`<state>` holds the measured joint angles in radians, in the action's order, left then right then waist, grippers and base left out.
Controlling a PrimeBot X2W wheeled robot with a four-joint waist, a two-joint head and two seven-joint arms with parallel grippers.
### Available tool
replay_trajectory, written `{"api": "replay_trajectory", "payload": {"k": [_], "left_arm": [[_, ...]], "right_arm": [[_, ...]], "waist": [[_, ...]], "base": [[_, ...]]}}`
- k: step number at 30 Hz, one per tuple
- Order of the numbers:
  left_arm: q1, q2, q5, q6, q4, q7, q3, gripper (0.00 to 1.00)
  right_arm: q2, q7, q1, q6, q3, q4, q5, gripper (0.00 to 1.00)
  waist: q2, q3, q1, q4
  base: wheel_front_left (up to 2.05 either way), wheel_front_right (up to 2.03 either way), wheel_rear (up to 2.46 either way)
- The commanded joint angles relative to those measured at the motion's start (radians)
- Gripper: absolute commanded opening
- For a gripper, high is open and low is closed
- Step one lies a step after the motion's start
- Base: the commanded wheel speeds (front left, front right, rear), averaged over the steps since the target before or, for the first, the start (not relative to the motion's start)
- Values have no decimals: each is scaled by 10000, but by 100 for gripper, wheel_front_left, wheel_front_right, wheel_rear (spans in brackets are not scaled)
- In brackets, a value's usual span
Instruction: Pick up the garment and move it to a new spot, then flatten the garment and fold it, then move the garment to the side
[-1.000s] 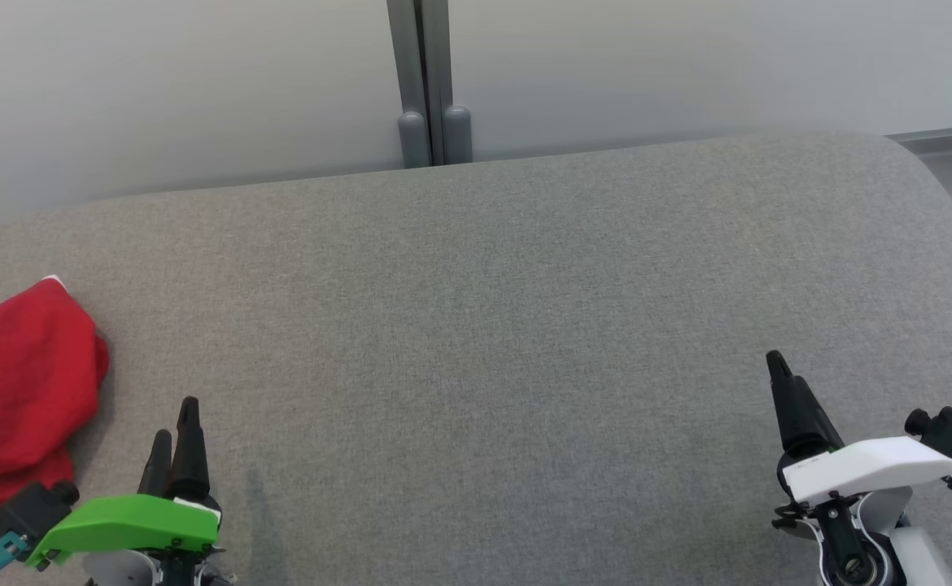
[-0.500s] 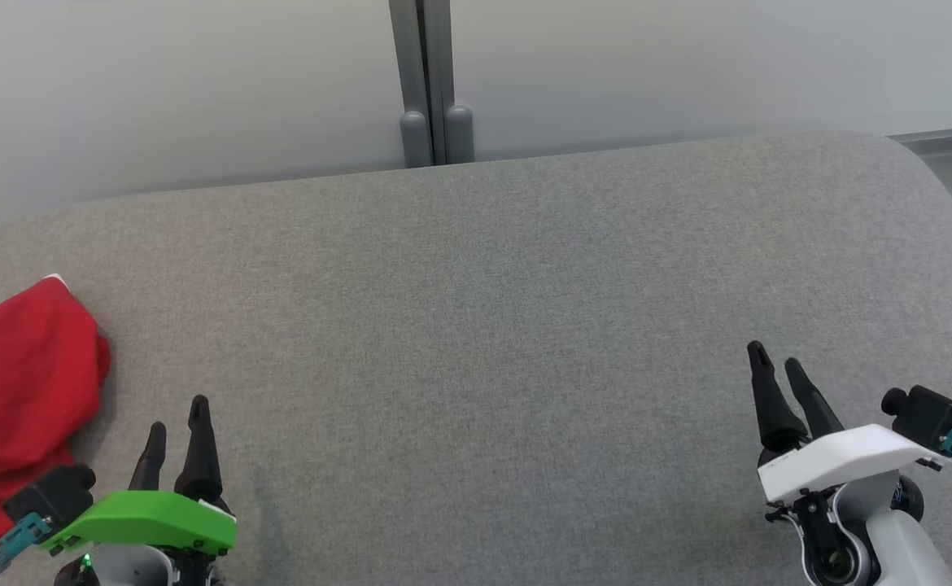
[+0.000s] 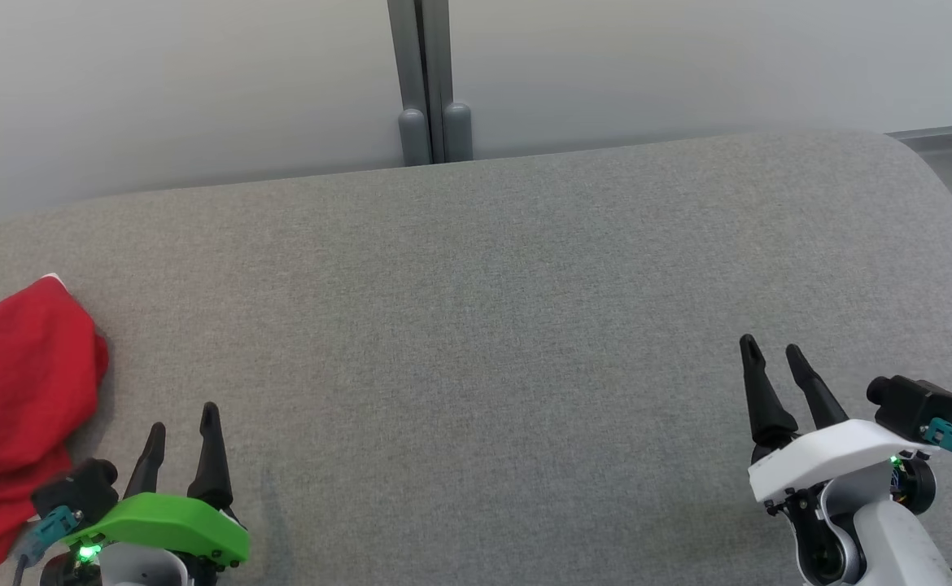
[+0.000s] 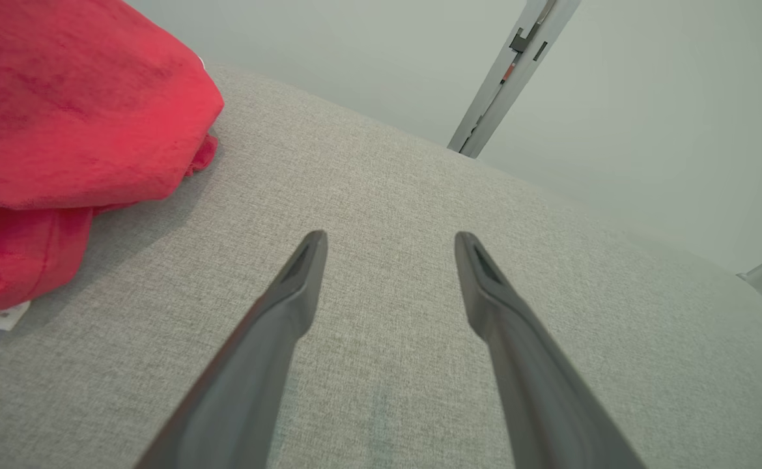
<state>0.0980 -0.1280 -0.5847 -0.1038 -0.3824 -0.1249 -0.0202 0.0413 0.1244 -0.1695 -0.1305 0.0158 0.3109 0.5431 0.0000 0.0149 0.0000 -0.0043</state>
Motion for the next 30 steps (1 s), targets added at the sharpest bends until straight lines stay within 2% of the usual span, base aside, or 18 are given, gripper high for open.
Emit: {"api": "replay_trajectory", "payload": {"k": [1, 17, 30], "left_arm": [[250, -133, 372, 63, 22, -120, -49, 100], [40, -208, 1949, 132, 123, -516, -248, 100], [-236, -18, 3033, 210, -1, -816, -150, 100]], "right_arm": [[65, 116, -212, -2, -36, -31, -327, 100], [79, 523, -322, -3, -203, 89, -1974, 100], [91, 821, -113, -3, -206, 233, -2901, 100]], "waist": [[0, -2, 0, -2], [0, -7, 0, -34], [0, -116, 0, -59]], "base": [[0, 0, 0], [0, 0, 0], [0, 0, 0]]}}
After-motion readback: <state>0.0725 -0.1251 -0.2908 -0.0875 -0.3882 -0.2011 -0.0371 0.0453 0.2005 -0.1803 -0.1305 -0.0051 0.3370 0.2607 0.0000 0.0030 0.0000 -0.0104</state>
